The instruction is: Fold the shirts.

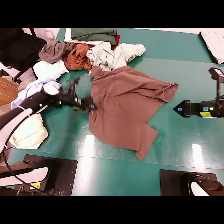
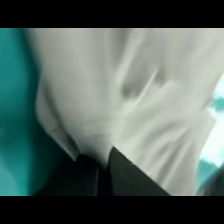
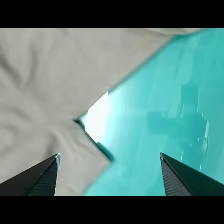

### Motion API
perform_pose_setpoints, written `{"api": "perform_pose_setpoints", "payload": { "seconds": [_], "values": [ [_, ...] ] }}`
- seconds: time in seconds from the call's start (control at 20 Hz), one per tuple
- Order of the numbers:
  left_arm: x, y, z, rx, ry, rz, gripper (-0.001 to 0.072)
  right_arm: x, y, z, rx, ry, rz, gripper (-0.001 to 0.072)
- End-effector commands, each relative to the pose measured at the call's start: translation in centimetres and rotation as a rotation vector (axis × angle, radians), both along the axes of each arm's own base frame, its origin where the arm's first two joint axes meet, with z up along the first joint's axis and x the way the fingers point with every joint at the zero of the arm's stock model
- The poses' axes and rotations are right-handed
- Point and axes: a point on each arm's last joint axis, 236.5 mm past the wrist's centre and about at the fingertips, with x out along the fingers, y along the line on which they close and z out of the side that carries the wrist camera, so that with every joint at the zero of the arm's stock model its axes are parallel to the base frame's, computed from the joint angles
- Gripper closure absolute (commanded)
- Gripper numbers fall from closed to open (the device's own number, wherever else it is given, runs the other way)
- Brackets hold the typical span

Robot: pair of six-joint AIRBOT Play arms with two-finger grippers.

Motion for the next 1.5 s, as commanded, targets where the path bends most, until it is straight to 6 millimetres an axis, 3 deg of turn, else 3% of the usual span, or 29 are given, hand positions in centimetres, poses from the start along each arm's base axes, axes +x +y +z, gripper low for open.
{"api": "perform_pose_setpoints", "payload": {
  "seconds": [0.0,0.05,0.15,0.35,0.45,0.5,0.55,0.6,0.75,0.85,0.9,1.0,1.1,1.25,1.3,1.45],
  "values": [
    [6.4,2.1,6.6,0.14,-0.222,0.013,0.0686,-0.2,-1.8,-1.4,-0.007,0.065,-0.03,0.0008],
    [8.0,3.4,7.8,0.226,-0.269,0.002,0.0686,0.0,-2.0,-1.8,-0.008,0.075,-0.034,0.0008],
    [10.1,5.9,8.0,0.388,-0.284,-0.037,0.0685,0.6,-2.1,-2.8,-0.007,0.097,-0.043,0.0008],
    [12.5,8.3,4.4,0.536,-0.196,-0.095,0.0684,1.5,-2.2,-4.3,-0.006,0.127,-0.052,0.0008],
    [12.9,8.4,3.3,0.542,-0.171,-0.087,0.0683,1.7,-2.2,-4.9,-0.006,0.14,-0.053,0.0008],
    [13.0,8.4,3.2,0.542,-0.171,-0.086,0.0644,1.7,-2.2,-5.1,-0.007,0.145,-0.049,0.0008],
    [13.2,8.4,3.3,0.541,-0.175,-0.079,0.0272,1.8,-2.2,-5.4,-0.007,0.153,-0.048,0.0008],
    [13.2,9.1,3.6,0.554,-0.156,-0.047,-0.0013,1.8,-2.2,-5.7,-0.009,0.159,-0.041,0.0008],
    [12.4,12.5,6.5,0.541,-0.083,0.072,-0.0013,1.9,-2.2,-5.9,-0.01,0.163,-0.034,0.0008],
    [10.3,13.5,9.1,0.472,-0.053,0.102,-0.0013,2.2,-1.2,-5.3,0.033,0.144,-0.019,0.0008],
    [8.3,13.2,9.8,0.429,-0.029,0.087,-0.0013,2.4,-0.6,-5.0,0.057,0.128,-0.011,0.0009],
    [3.8,12.7,9.2,0.353,0.02,0.109,-0.0013,3.2,0.1,-4.1,0.09,0.08,-0.01,0.0008],
    [-1.5,12.4,6.5,0.274,0.095,0.176,-0.0008,3.6,0.1,-3.2,0.094,0.039,-0.014,0.0008],
    [-9.0,10.6,0.0,0.097,0.308,0.252,0.0009,3.6,0.2,-2.2,0.09,0.001,-0.007,0.0008],
    [-9.6,9.9,-1.4,0.04,0.339,0.276,0.0009,3.5,0.4,-2.0,0.09,-0.005,0.0,0.0009],
    [-7.2,9.4,-2.5,-0.05,0.274,0.385,0.0011,2.8,2.1,-1.6,0.088,-0.012,0.053,0.0009]
  ]
}}
